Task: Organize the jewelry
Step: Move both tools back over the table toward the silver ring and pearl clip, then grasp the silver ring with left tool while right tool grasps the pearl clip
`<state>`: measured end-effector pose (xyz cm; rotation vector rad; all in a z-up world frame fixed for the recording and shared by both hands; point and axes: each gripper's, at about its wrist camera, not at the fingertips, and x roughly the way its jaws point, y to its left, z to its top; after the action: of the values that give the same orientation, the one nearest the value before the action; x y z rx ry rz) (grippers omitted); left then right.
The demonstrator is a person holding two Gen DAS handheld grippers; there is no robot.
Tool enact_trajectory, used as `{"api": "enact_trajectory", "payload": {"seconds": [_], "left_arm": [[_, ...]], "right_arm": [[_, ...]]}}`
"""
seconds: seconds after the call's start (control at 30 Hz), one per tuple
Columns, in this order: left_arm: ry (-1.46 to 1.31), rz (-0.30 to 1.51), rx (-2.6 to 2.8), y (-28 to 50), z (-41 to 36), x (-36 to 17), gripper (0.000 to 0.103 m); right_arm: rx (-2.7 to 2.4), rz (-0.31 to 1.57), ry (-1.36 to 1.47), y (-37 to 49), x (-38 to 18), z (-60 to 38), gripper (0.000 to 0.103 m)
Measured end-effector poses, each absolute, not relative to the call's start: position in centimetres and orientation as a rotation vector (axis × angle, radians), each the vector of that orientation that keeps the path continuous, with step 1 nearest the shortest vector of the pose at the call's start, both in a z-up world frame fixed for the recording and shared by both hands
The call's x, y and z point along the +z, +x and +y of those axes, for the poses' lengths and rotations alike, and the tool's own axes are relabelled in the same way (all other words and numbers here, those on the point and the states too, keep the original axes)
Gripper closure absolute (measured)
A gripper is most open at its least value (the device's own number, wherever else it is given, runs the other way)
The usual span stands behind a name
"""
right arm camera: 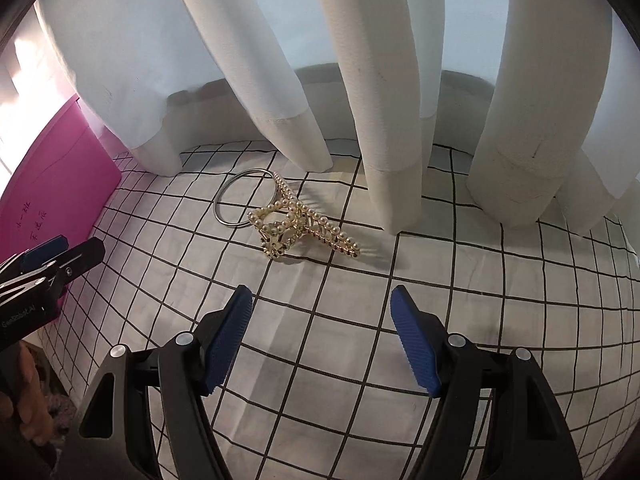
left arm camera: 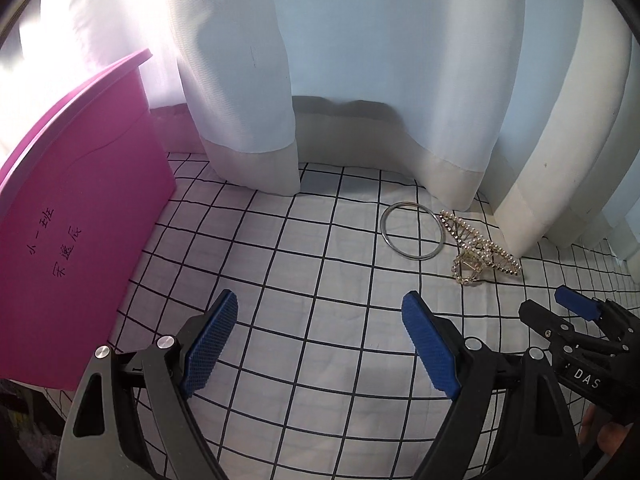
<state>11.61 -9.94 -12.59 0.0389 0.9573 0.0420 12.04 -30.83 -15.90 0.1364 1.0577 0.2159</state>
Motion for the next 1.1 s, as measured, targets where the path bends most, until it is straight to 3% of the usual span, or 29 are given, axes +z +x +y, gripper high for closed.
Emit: {"api": "enact_trajectory", "payload": {"seconds": [1.1], "left_arm": [[0.086,1.028,-0.154,21.9,-10.9,-18.6,0.020]], "right_arm": [[0.148,1.017,0.149,17.5,-19.6,-27.5,0.034]]}}
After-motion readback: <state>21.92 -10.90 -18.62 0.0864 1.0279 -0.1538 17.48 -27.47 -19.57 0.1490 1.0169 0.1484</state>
